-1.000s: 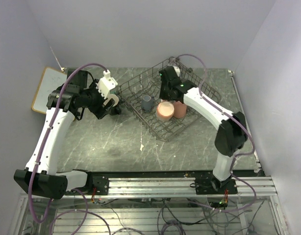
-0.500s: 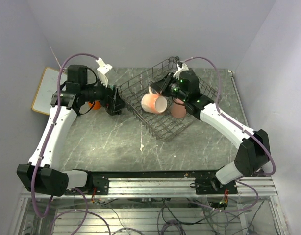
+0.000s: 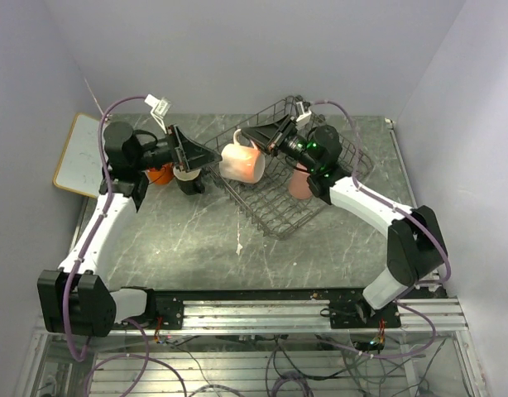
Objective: Unload the cups from the dish rack
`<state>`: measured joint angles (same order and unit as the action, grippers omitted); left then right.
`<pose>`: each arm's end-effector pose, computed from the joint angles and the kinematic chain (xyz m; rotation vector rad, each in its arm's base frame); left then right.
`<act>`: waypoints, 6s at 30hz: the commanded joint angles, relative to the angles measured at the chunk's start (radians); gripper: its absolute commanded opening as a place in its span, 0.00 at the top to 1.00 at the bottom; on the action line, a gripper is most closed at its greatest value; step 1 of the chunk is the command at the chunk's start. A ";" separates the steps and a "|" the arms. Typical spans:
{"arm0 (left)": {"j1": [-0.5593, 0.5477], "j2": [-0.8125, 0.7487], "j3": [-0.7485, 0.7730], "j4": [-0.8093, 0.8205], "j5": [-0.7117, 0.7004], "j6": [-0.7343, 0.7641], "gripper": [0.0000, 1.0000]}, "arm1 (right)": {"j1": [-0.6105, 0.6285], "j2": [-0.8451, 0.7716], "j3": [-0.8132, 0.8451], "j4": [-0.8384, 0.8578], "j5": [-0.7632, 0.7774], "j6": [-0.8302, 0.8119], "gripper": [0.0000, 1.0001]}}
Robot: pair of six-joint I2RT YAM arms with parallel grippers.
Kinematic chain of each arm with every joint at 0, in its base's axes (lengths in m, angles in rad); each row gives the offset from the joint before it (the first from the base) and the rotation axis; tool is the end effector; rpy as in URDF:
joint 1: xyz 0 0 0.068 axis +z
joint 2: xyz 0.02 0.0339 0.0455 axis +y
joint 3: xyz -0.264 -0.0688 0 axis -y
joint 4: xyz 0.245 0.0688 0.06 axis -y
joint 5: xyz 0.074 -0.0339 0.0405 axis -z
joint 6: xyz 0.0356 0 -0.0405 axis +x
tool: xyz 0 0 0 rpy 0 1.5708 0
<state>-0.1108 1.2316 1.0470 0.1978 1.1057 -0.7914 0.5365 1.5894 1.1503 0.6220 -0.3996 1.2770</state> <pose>0.2688 -0.0619 0.3777 0.3894 1.7539 -1.5189 0.3171 0.2047 0.3470 0.2176 1.6453 1.7276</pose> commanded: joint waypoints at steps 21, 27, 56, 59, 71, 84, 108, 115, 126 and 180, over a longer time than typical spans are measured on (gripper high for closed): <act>0.075 -0.132 0.095 -0.256 0.012 0.385 0.09 | -0.014 0.028 0.068 0.230 -0.137 0.219 1.00; 0.078 -0.048 0.137 -0.465 0.166 0.699 0.10 | -0.013 0.031 0.075 0.236 -0.208 0.239 1.00; 0.012 0.172 0.449 -1.692 0.440 2.105 0.00 | 0.082 0.114 0.174 0.449 -0.599 0.434 1.00; 0.013 0.184 0.450 -1.691 0.442 2.103 0.01 | 0.100 0.118 0.184 0.445 -0.592 0.434 1.00; -0.047 0.136 0.431 -1.689 0.482 1.994 0.57 | 0.157 0.219 0.259 0.670 -0.527 0.553 1.00; -0.059 0.105 0.417 -1.690 0.479 1.915 0.93 | 0.149 0.216 0.278 0.597 -0.571 0.495 0.83; -0.088 0.074 0.254 -1.223 -0.797 1.368 0.93 | -0.243 -0.010 0.409 -1.230 -0.119 -0.668 0.00; -0.110 0.100 0.141 -1.159 -0.861 1.392 0.93 | -0.242 -0.009 0.432 -1.291 0.064 -0.693 0.00; -0.136 0.234 0.042 -1.048 -1.028 1.401 0.93 | -0.242 -0.030 0.399 -1.334 0.174 -0.737 0.00; 0.071 0.113 0.361 -1.288 -0.653 1.424 0.01 | 0.152 0.784 1.049 -1.451 0.715 -0.811 0.08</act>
<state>-0.0364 1.3655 1.3827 -1.1217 0.4133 0.6937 0.6849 2.3543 2.1654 -0.8379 0.2707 0.4320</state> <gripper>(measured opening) 0.990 0.956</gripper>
